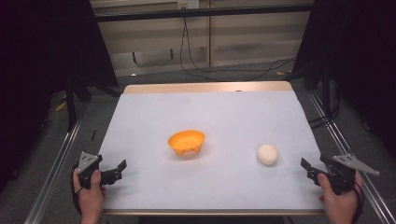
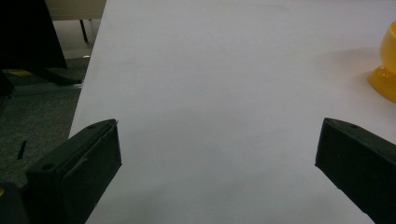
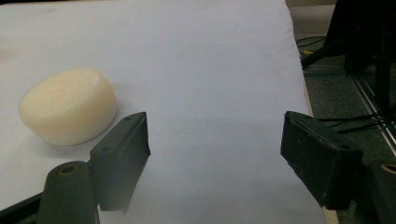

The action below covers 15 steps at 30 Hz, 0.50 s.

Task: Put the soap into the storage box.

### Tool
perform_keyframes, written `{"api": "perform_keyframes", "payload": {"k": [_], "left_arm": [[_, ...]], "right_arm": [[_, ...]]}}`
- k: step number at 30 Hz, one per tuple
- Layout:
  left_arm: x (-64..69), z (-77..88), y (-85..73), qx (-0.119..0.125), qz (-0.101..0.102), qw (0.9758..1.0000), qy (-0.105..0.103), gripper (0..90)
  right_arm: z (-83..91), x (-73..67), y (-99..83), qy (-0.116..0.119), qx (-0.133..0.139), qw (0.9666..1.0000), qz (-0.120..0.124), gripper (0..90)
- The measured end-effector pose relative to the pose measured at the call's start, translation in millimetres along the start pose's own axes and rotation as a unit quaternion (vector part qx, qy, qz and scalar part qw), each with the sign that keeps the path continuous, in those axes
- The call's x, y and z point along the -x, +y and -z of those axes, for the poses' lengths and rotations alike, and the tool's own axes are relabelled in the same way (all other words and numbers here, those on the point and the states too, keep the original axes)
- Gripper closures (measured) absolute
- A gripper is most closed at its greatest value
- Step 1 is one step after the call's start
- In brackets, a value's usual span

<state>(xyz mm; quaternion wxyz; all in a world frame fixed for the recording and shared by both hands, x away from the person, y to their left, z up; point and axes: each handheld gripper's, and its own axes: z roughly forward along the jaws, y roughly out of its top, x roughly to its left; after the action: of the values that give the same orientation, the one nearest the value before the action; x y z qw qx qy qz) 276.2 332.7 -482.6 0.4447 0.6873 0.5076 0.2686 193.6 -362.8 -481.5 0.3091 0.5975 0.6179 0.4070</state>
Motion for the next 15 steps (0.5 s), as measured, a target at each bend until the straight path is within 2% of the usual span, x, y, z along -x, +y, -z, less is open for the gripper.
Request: {"api": "perform_keyframes", "payload": {"k": [3, 4, 5, 6, 7, 9, 11, 12, 13, 14, 15], "left_arm": [[0.5, 0.0, -0.2, 0.001, -0.001, 1.0, -0.003, 0.0], [1.2, 0.0, -0.2, 0.002, -0.006, 1.0, -0.001, 0.0], [1.2, 0.0, -0.2, 0.002, -0.006, 1.0, -0.001, 0.0], [1.6, -0.6, -0.2, 0.0, -0.006, 0.9999, -0.009, 0.0], [1.8, -1.0, -0.1, -0.001, -0.008, 0.9999, -0.013, 0.0], [2.2, -0.8, -0.1, 0.0, -0.012, 0.9998, -0.013, 0.0], [3.0, -0.3, -0.3, 0.001, -0.014, 0.9998, -0.011, 0.0], [3.2, -0.6, -0.3, 0.001, -0.014, 0.9999, -0.01, 0.0], [3.2, -1.1, -0.2, 0.0, -0.013, 0.9999, -0.011, 0.0], [3.2, -1.1, -0.2, 0.0, -0.013, 0.9999, -0.011, 0.0], [3.3, -1.4, -0.1, -0.001, -0.012, 0.9999, -0.012, 0.0]], "right_arm": [[-1.8, -1.6, 0.9, -0.004, -0.01, 0.9999, 0.007, 25.1], [-3.9, -4.5, 2.4, -0.021, -0.031, 0.9991, 0.019, 26.2], [-4.4, -5.6, 3.1, -0.02, -0.036, 0.999, 0.019, 27.2], [-4.4, -5.6, 3.1, -0.02, -0.036, 0.999, 0.019, 27.2], [-5.6, -8.6, 5.2, -0.008, -0.051, 0.998, 0.035, 27.1], [-6.3, -10.2, 6.1, -0.006, -0.056, 0.9975, 0.041, 27.1], [-9.6, -14.3, 9.8, 0.011, -0.07, 0.9954, 0.064, 26.8], [-13.2, -16.8, 13.2, 0.038, -0.083, 0.9925, 0.082, 24.7], [-15.1, -18.5, 15.0, 0.052, -0.091, 0.9906, 0.088, 22.9], [-15.1, -18.5, 15.0, 0.052, -0.091, 0.9906, 0.088, 22.9], [-16.6, -19.8, 16.4, 0.064, -0.097, 0.9887, 0.094, 22.0]]}}
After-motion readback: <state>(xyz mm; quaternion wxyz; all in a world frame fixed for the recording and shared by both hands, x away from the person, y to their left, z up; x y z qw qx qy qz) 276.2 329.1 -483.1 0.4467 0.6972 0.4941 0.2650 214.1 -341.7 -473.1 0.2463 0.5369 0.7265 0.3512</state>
